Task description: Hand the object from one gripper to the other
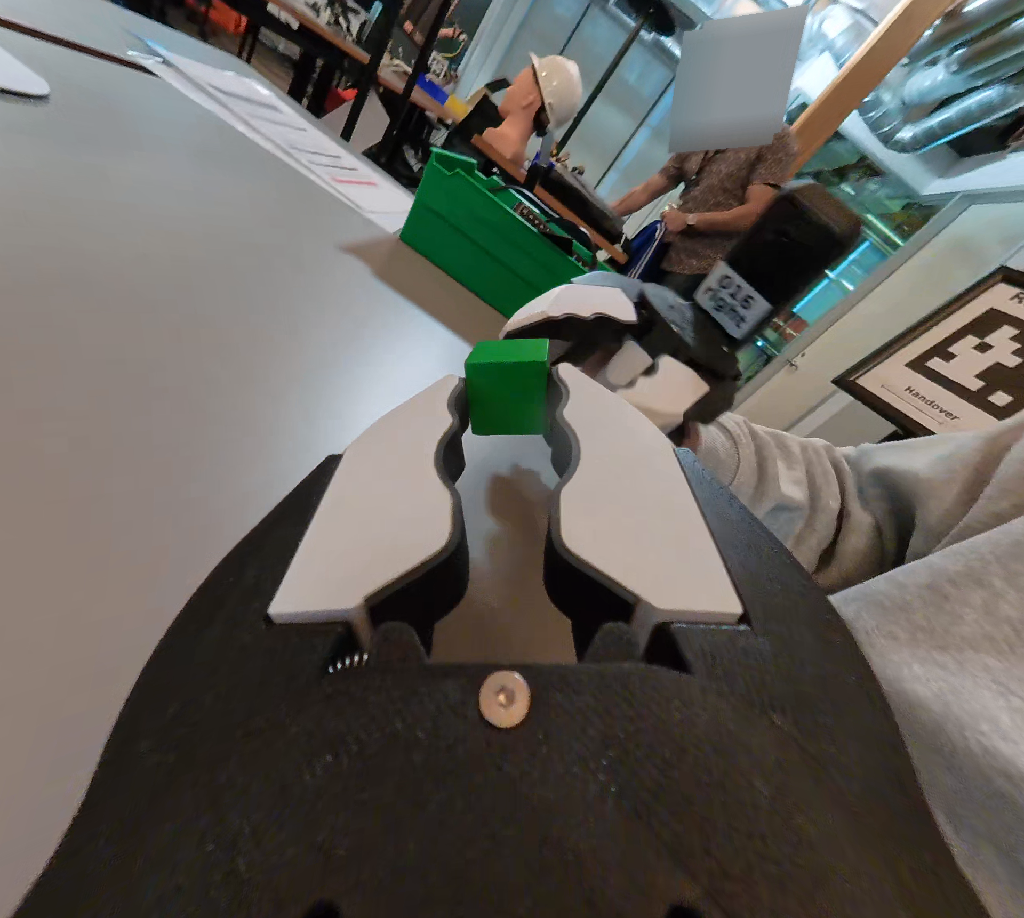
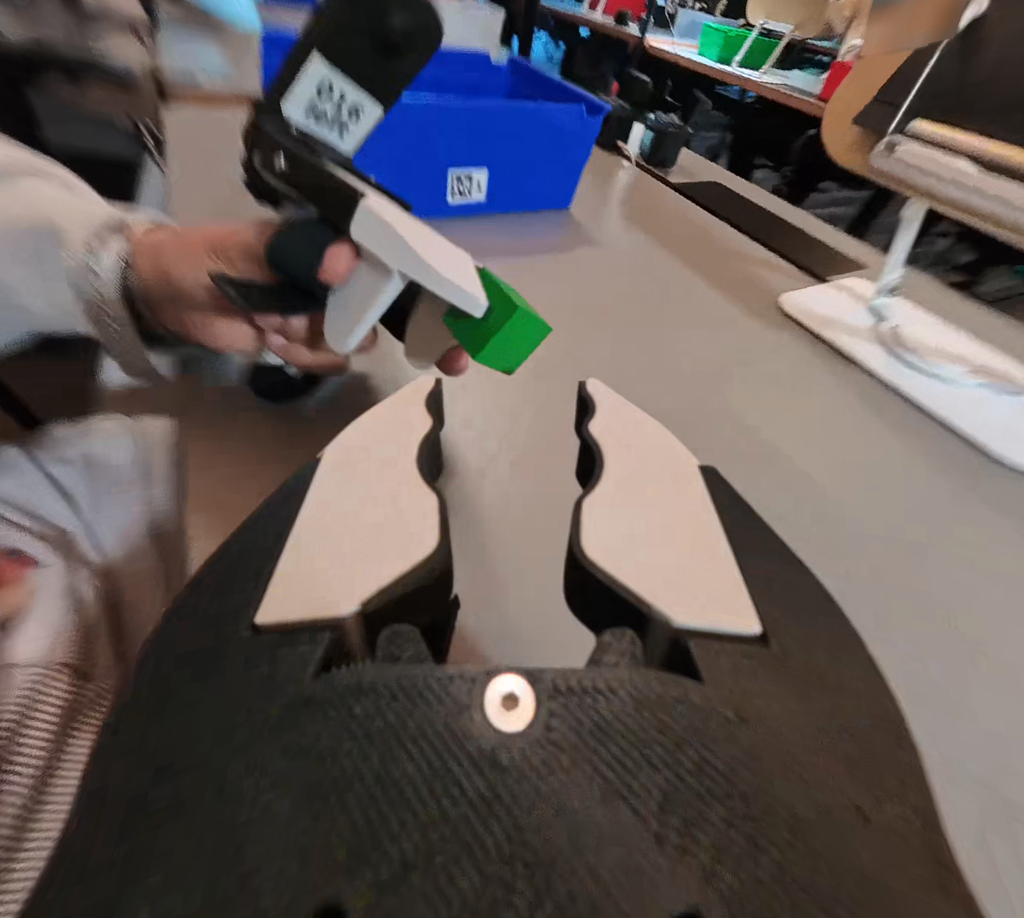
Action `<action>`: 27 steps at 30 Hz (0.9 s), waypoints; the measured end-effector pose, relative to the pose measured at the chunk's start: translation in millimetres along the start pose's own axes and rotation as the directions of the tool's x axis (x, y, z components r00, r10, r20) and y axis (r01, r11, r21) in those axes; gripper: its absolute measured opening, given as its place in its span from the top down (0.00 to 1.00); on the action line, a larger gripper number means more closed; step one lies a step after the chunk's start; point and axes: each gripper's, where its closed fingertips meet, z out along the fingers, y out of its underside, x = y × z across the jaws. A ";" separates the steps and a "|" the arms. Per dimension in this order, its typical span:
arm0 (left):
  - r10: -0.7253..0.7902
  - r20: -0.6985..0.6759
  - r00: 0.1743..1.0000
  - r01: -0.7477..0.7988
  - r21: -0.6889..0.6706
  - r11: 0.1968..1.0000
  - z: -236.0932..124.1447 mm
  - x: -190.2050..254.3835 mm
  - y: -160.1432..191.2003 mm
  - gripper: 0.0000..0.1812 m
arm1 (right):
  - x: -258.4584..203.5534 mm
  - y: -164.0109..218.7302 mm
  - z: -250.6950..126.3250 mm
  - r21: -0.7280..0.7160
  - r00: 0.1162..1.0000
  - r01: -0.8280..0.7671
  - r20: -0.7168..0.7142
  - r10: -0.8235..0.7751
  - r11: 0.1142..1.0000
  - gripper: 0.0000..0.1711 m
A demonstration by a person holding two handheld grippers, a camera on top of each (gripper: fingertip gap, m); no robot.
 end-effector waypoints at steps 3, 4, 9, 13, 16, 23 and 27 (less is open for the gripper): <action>0.035 -0.041 0.999 -0.035 0.002 0.999 0.3 6.9 -1.1 0.85 | 4.0 -12.8 -7.2 0.108 0.947 -0.305 0.139 0.289 0.946 0.73; 0.047 -0.063 0.997 -0.047 -0.003 0.999 1.5 11.2 0.3 0.85 | 6.0 -16.0 -9.1 0.132 0.916 -0.384 0.179 0.359 0.914 0.73; 0.091 -0.117 0.989 -0.096 -0.033 0.995 8.2 25.5 8.9 0.85 | 3.7 -24.8 -14.1 0.148 0.797 -0.572 0.332 0.505 0.807 0.75; 0.076 -0.144 0.987 -0.079 -0.018 0.997 8.0 29.3 7.4 0.85 | -7.8 -24.6 -10.5 0.099 0.743 -0.616 0.402 0.535 0.782 0.76; 0.061 -0.161 0.985 -0.062 -0.002 0.998 6.6 30.7 4.7 0.85 | -12.4 -25.1 -8.7 0.085 0.722 -0.633 0.424 0.547 0.770 0.78; 0.066 -0.193 0.979 -0.068 -0.001 0.998 7.8 37.4 6.1 0.85 | -15.6 -24.4 -7.8 0.073 0.712 -0.637 0.438 0.549 0.767 0.82; 0.053 -0.194 0.979 -0.051 0.015 0.999 6.5 36.6 3.1 0.85 | -16.8 -24.3 -7.9 0.069 0.710 -0.636 0.443 0.547 0.769 0.83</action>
